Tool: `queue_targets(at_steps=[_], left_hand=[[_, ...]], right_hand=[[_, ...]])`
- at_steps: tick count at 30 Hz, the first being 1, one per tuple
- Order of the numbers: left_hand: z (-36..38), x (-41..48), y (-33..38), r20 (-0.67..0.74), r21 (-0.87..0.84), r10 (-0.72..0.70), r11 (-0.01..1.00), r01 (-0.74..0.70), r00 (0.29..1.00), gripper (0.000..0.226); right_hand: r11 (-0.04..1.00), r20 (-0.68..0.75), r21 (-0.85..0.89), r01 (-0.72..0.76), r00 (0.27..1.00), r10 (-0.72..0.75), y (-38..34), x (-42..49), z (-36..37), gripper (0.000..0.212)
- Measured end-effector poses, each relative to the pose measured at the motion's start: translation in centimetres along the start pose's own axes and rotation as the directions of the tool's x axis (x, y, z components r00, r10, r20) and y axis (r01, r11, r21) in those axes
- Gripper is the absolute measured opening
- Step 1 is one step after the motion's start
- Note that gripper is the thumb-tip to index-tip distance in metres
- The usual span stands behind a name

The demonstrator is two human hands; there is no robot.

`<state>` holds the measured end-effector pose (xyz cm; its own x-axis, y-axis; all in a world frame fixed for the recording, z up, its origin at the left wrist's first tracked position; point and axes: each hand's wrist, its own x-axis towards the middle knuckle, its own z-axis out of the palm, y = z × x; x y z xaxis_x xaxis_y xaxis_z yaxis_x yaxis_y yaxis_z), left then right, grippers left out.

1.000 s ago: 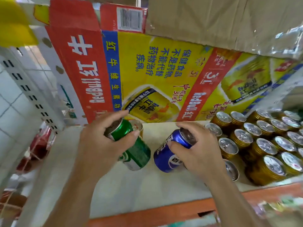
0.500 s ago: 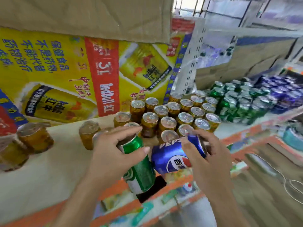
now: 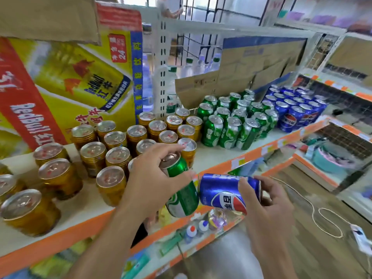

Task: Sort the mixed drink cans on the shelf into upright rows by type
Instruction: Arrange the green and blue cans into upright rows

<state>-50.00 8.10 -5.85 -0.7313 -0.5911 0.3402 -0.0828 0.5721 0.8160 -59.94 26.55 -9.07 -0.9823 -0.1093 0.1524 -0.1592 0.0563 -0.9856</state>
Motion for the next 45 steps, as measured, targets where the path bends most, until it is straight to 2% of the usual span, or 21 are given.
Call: queue_targets(at_steps=[4,8,12,17,21,23,28,32,35,39,42,45], left_hand=[[5.6,3.5,0.2,0.004,0.095,0.032,0.995,-0.032,0.999,0.051],[11.5,8.1,-0.2,0.033,0.218,0.051,0.974,-0.057,0.998,0.053],[16.3,12.4,-1.0,0.072,0.316,0.012,0.948,-0.034,0.997,0.053],[20.7,16.0,-2.9,0.031,0.461,-0.009,0.887,-0.006,0.999,0.054],[23.2,17.2,-3.2,-0.035,0.485,-0.005,0.874,0.022,0.999,0.050],[23.9,17.3,-3.1,-0.079,0.484,-0.010,0.874,0.047,0.997,0.048],[24.1,17.7,-2.2,-0.123,0.595,-0.054,0.795,0.117,0.991,0.063],[25.4,20.5,0.6,-0.165,0.609,-0.063,0.778,0.152,0.984,0.059],[28.5,24.1,3.0,-0.072,0.604,-0.033,0.794,0.070,0.997,0.055],[34.6,29.7,6.6,0.143,0.587,-0.081,0.809,-0.019,0.986,0.065],[39.1,34.2,6.8,0.248,0.622,-0.126,0.781,-0.058,0.960,0.051],[42.1,37.5,5.9,0.268,0.701,-0.245,0.713,-0.014,0.932,0.048]], right_hand=[[0.999,0.014,-0.048,0.021,1.000,-0.020,1.1,5.0,-2.0,0.019],[0.987,0.014,-0.153,0.053,0.999,-0.051,2.9,10.9,-3.3,0.041],[0.971,0.042,-0.220,0.092,0.996,-0.085,3.6,17.1,-4.4,0.051],[0.973,-0.005,-0.205,0.108,0.994,-0.111,4.9,23.9,-5.0,0.044],[0.962,-0.021,-0.233,0.146,0.988,-0.155,5.1,28.4,-5.6,0.052],[0.950,0.001,-0.260,0.172,0.984,-0.178,5.0,30.8,-5.6,0.047],[0.916,0.013,-0.244,0.318,0.946,-0.325,4.0,37.1,-4.6,0.036],[0.864,0.035,-0.219,0.454,0.888,-0.458,3.4,42.5,-3.2,0.031],[0.846,0.067,-0.190,0.499,0.866,-0.495,3.8,46.6,-2.2,0.038],[0.844,0.118,-0.126,0.521,0.853,-0.509,5.0,52.2,-1.5,0.037],[0.824,0.159,-0.080,0.562,0.823,-0.546,6.1,56.3,-1.1,0.046],[0.814,0.196,-0.073,0.576,0.809,-0.554,6.6,59.8,-0.5,0.045]])
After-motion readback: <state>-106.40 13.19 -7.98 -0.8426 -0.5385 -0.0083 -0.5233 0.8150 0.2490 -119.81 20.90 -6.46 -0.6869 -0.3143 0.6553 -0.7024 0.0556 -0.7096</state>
